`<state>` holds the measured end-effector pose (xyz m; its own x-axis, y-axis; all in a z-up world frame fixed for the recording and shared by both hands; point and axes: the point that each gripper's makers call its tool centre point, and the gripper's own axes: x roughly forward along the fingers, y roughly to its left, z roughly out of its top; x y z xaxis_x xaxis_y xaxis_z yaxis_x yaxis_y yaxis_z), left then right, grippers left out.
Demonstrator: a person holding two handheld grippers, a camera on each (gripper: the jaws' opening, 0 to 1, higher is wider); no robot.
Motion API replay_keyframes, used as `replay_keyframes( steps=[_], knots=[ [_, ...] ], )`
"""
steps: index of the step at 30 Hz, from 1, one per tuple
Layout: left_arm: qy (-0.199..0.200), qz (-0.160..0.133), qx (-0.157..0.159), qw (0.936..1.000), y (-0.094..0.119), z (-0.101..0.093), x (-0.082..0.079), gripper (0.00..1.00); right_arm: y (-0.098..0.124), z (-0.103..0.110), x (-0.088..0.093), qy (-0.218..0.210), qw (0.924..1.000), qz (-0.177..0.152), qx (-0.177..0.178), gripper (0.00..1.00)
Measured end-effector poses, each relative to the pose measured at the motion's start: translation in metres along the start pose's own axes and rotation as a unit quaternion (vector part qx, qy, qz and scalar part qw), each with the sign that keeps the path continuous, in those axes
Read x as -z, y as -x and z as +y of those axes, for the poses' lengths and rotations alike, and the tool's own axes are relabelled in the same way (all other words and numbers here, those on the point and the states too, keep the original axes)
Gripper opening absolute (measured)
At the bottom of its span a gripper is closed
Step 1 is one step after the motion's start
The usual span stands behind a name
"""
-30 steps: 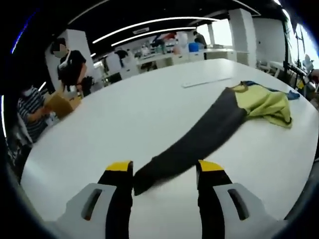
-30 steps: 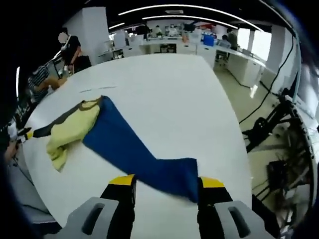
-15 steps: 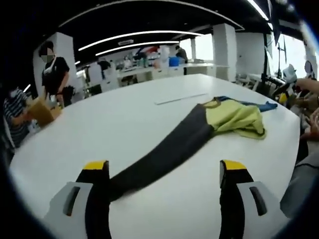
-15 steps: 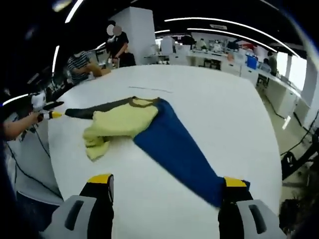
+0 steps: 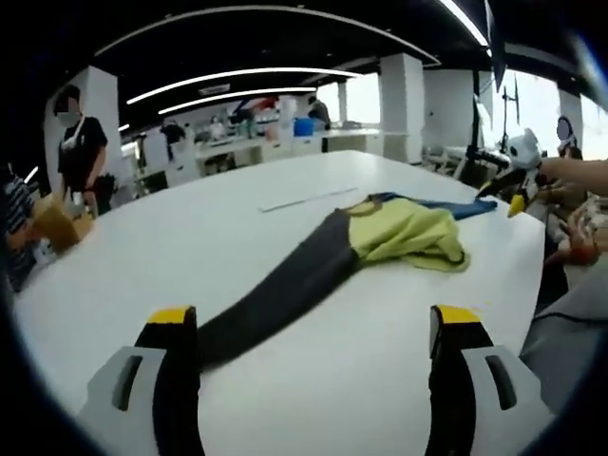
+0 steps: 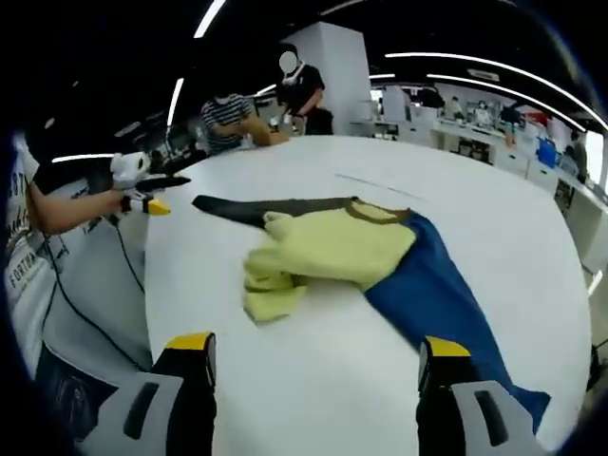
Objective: Fold the garment on the visible template until the final outline fits inside the template.
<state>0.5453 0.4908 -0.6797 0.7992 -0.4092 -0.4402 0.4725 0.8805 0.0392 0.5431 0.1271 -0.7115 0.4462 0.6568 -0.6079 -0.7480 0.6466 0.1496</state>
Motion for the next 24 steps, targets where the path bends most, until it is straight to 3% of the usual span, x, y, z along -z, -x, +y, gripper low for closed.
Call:
replay_keyframes(
  steps=[14,20,24],
  knots=[
    [0.003,-0.010,0.054,0.9985,0.003,-0.043,-0.004,0.99,-0.050,0.038,-0.006,0.067,0.9959,0.009,-0.060,0.78],
    [0.031,-0.027,0.075,0.9963,0.004,-0.057,-0.012,0.98,-0.074,0.058,-0.002,0.102,0.9915,0.030,-0.075,0.68],
    [0.028,-0.025,0.085,0.9957,0.004,-0.063,-0.010,0.96,-0.087,0.066,-0.001,0.151,0.9846,0.044,-0.076,0.60]
  ],
)
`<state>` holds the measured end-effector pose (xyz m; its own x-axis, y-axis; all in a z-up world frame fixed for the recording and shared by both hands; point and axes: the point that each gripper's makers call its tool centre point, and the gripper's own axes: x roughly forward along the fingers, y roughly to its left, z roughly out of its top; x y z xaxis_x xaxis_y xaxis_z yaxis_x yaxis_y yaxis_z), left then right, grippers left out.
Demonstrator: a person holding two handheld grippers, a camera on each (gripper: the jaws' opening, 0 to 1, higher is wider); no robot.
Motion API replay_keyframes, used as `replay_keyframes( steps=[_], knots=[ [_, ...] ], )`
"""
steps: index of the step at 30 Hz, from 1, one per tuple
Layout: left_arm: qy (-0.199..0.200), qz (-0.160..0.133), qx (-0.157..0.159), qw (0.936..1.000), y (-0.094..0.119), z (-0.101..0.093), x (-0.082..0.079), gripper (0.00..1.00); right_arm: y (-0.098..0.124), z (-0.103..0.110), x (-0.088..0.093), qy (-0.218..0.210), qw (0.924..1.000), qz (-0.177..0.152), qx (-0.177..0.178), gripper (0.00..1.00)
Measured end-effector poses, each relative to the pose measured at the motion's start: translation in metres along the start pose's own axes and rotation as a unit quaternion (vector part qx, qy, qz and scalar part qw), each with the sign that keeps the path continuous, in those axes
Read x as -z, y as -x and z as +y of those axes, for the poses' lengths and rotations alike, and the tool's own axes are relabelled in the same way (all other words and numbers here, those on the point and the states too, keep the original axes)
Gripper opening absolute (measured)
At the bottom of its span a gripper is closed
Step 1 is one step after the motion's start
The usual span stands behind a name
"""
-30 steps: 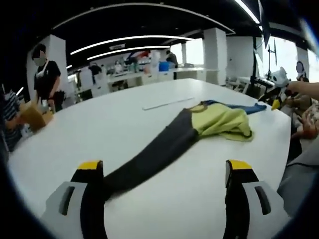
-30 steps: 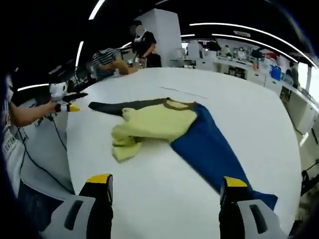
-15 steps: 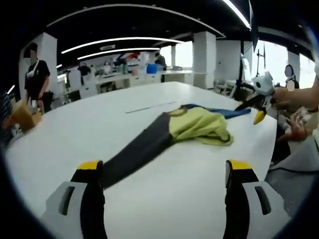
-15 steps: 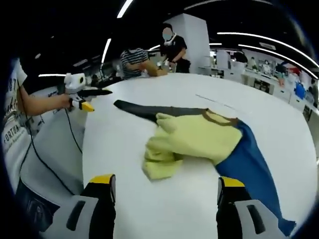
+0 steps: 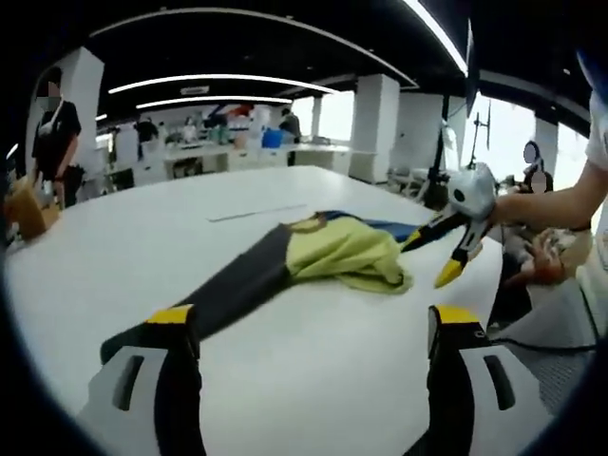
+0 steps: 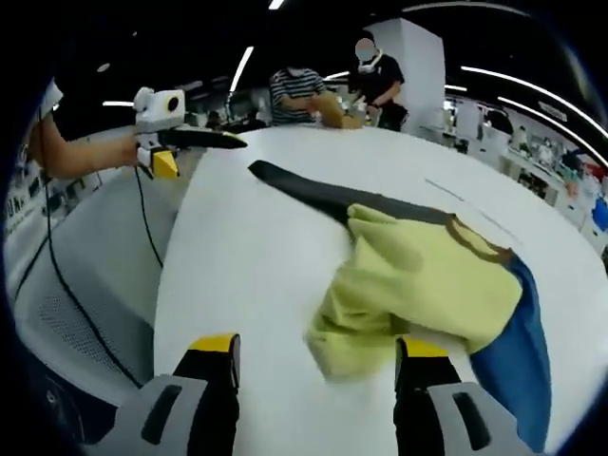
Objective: Fold the garment on the visible template until the final outline fits inside the template.
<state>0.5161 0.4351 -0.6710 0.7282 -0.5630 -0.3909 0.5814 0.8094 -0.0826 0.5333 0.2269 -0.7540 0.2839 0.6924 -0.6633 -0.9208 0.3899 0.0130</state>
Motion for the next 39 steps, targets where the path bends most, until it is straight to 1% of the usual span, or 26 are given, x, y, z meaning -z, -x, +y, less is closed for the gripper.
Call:
replay_keyframes(
  steps=[3,8,13,14,15,16,17,21,23,24,26,28,30,33,39],
  knots=[
    [0.004,-0.002,0.005,1.0000,0.000,-0.002,0.001,0.96,-0.009,0.000,0.001,0.014,0.9998,0.014,-0.001,0.53],
    [0.009,-0.006,0.009,0.9999,0.000,-0.007,0.003,0.95,-0.021,0.003,0.003,0.023,0.9993,0.027,-0.009,0.50],
    [0.010,-0.003,0.015,0.9998,-0.001,-0.014,0.007,0.93,-0.028,-0.006,0.014,0.065,0.9960,0.060,0.014,0.40],
    [0.010,-0.002,0.015,0.9998,-0.001,-0.016,0.007,0.93,-0.028,-0.011,0.016,0.079,0.9940,0.071,0.029,0.38],
    [0.011,-0.002,0.016,0.9998,-0.001,-0.016,0.007,0.93,-0.028,-0.011,0.018,0.089,0.9926,0.077,0.031,0.34],
    [0.013,-0.003,0.017,0.9998,-0.002,-0.017,0.007,0.92,-0.029,-0.013,0.018,0.097,0.9916,0.079,0.035,0.31],
    [0.014,-0.006,0.018,0.9997,-0.002,-0.018,0.006,0.92,-0.029,-0.013,0.017,0.087,0.9928,0.073,0.040,0.28],
    [0.014,-0.013,0.016,0.9997,-0.004,-0.019,0.002,0.90,-0.030,-0.019,0.017,0.093,0.9911,0.077,0.055,0.15],
    [0.012,-0.013,0.018,0.9997,-0.005,-0.021,0.001,0.89,-0.030,-0.019,0.016,0.095,0.9910,0.077,0.054,0.12],
    [0.009,-0.011,0.018,0.9997,-0.006,-0.021,0.001,0.89,-0.031,-0.018,0.015,0.096,0.9911,0.076,0.052,0.10],
    [0.010,-0.010,0.019,0.9997,-0.006,-0.022,0.001,0.88,-0.030,-0.015,0.011,0.095,0.9920,0.068,0.047,0.01],
    [0.011,-0.012,0.020,0.9997,-0.006,-0.023,-0.001,0.87,-0.027,-0.013,0.003,0.089,0.9937,0.058,0.036,0.00],
    [0.002,-0.010,0.018,0.9998,-0.006,-0.024,-0.002,0.86,-0.022,-0.013,-0.006,0.082,0.9952,0.044,0.032,0.00],
    [-0.005,-0.007,0.019,0.9998,-0.006,-0.024,-0.001,0.85,-0.017,-0.015,-0.018,0.068,0.9970,0.022,0.030,0.00],
    [-0.001,-0.003,0.017,0.9998,-0.007,-0.024,0.002,0.82,-0.003,-0.025,-0.041,0.052,0.9979,-0.014,0.037,0.00]
  ],
)
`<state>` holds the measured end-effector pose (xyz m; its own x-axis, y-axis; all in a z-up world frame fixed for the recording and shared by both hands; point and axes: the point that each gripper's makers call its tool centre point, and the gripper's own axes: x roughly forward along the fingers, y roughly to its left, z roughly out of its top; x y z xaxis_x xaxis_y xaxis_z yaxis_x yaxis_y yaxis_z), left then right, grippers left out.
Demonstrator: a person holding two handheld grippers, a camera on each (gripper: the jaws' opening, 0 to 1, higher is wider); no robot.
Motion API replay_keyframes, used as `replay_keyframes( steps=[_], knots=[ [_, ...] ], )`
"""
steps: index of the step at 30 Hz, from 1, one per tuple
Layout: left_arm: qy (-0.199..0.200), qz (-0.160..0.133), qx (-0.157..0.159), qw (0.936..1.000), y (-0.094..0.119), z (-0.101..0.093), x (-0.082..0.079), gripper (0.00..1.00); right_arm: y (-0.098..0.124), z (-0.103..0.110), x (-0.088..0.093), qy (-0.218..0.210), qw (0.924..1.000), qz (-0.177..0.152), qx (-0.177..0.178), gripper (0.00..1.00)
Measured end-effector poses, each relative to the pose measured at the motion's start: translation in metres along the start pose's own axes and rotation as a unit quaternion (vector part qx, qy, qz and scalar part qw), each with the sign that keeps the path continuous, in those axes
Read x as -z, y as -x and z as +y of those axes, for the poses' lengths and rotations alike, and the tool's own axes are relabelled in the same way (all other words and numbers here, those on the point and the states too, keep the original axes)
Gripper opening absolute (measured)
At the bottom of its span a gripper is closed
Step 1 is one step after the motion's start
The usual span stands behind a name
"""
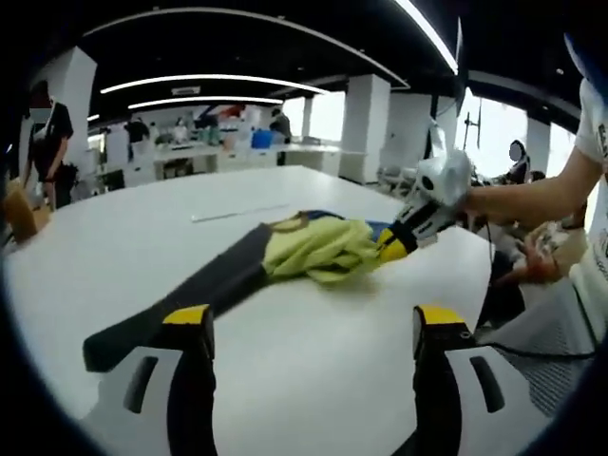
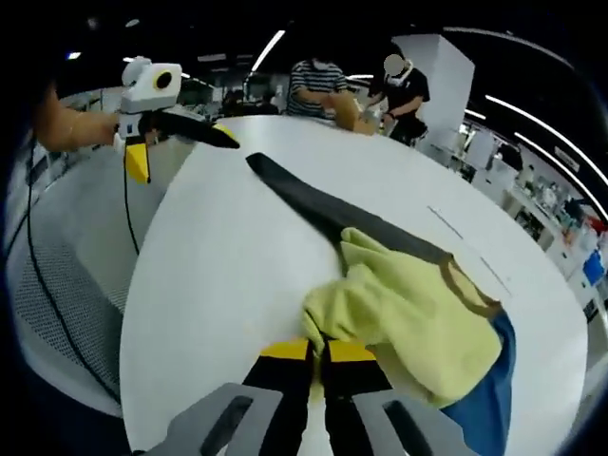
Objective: Fold the garment on the visible template until the final outline fits inside the template.
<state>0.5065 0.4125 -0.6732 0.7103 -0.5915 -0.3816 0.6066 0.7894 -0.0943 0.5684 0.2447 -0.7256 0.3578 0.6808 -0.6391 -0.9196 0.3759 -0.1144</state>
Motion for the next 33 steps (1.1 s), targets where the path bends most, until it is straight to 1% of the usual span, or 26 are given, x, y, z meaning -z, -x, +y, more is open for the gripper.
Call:
replay_keyframes(
  steps=[5,9,13,17,20,25,29,33],
  knots=[
    [0.001,0.004,0.000,1.0000,-0.001,0.000,0.002,0.80,0.007,-0.024,-0.019,-0.028,0.9989,-0.031,0.020,0.00],
    [0.003,0.003,0.002,1.0000,-0.002,0.001,0.002,0.78,0.010,-0.050,-0.032,-0.062,0.9955,-0.053,0.049,0.00],
    [0.007,0.002,0.000,1.0000,-0.004,0.003,0.001,0.75,0.009,-0.072,-0.035,-0.078,0.9932,-0.053,0.068,0.00],
    [0.014,0.001,0.003,0.9999,-0.007,0.004,0.001,0.73,0.003,-0.088,-0.031,-0.096,0.9913,-0.042,0.081,0.00],
    [0.015,0.003,0.003,0.9999,-0.011,0.005,0.001,0.72,-0.002,-0.104,-0.027,-0.117,0.9879,-0.035,0.096,0.00],
    [0.022,0.002,0.004,0.9997,-0.017,0.007,0.000,0.69,-0.014,-0.126,-0.019,-0.169,0.9790,-0.023,0.112,0.00],
    [0.023,0.006,0.009,0.9997,-0.021,0.008,0.002,0.67,-0.022,-0.135,-0.011,-0.185,0.9755,-0.012,0.118,0.00],
    [0.024,0.011,0.010,0.9996,-0.023,0.009,0.005,0.66,-0.031,-0.142,0.002,-0.209,0.9707,0.003,0.119,0.00]
  ],
)
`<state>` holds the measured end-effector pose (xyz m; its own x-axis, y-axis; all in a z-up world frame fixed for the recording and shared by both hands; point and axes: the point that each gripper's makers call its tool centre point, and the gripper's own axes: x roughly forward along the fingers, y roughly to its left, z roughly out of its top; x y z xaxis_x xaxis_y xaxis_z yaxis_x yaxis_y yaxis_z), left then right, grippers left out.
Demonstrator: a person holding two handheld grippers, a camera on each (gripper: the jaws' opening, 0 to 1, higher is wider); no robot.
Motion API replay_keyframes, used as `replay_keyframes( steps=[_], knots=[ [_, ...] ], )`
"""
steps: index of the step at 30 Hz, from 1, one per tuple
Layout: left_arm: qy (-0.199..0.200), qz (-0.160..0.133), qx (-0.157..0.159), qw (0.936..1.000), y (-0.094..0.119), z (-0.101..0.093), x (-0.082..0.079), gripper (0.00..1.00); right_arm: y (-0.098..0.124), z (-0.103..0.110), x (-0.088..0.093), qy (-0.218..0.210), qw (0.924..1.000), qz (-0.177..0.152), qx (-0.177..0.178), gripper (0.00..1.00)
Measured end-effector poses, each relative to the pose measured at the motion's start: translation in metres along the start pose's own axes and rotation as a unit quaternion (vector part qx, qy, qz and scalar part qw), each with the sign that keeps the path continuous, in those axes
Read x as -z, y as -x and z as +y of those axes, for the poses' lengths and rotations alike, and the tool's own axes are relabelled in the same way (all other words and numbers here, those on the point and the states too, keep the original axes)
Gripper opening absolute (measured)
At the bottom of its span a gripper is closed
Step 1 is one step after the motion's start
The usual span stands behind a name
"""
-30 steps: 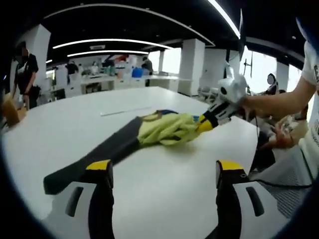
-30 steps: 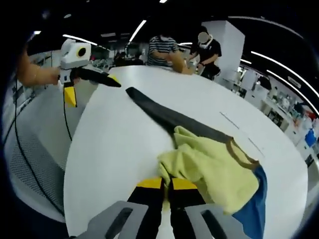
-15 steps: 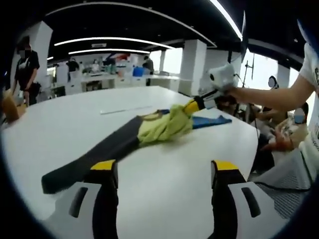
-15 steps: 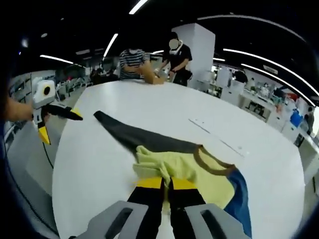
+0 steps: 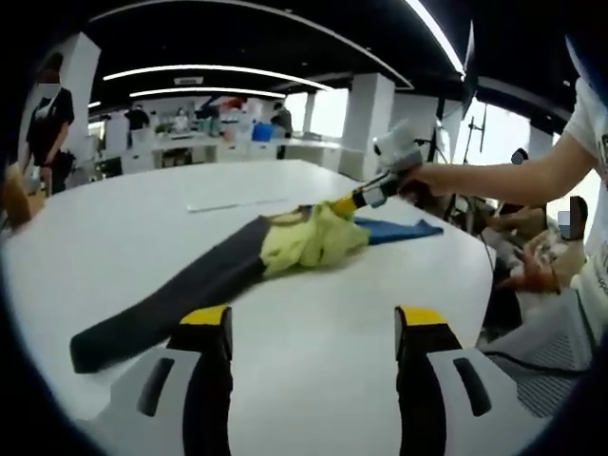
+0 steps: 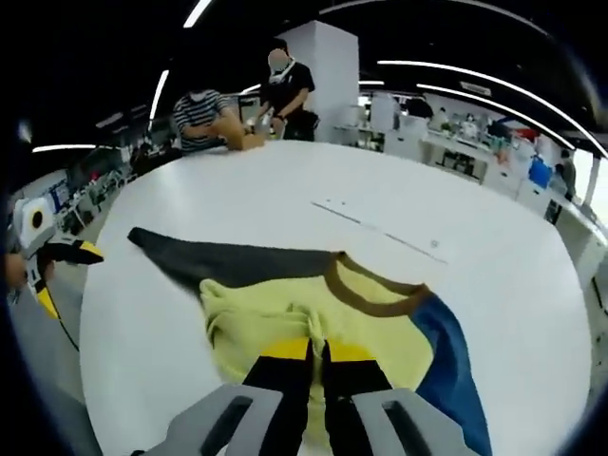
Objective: Fold the garment on the visible template until the final outline fits inside the template.
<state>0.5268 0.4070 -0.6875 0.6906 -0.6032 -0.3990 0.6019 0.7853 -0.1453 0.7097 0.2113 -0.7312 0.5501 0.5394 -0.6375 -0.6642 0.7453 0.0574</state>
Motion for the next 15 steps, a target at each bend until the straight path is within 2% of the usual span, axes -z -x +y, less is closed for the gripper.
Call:
replay_keyframes(
  steps=[4,8,15],
  knots=[
    [0.007,0.001,-0.001,1.0000,-0.002,0.001,0.002,0.65,-0.010,-0.009,0.008,-0.016,0.9998,0.011,0.001,0.00],
    [0.009,0.004,0.001,0.9999,-0.006,0.002,0.003,0.63,-0.016,-0.008,0.017,-0.029,0.9992,0.025,0.003,0.00],
    [0.013,0.005,0.002,0.9999,-0.011,0.002,0.004,0.61,-0.026,-0.017,0.024,-0.045,0.9984,0.035,0.002,0.00]
  ],
)
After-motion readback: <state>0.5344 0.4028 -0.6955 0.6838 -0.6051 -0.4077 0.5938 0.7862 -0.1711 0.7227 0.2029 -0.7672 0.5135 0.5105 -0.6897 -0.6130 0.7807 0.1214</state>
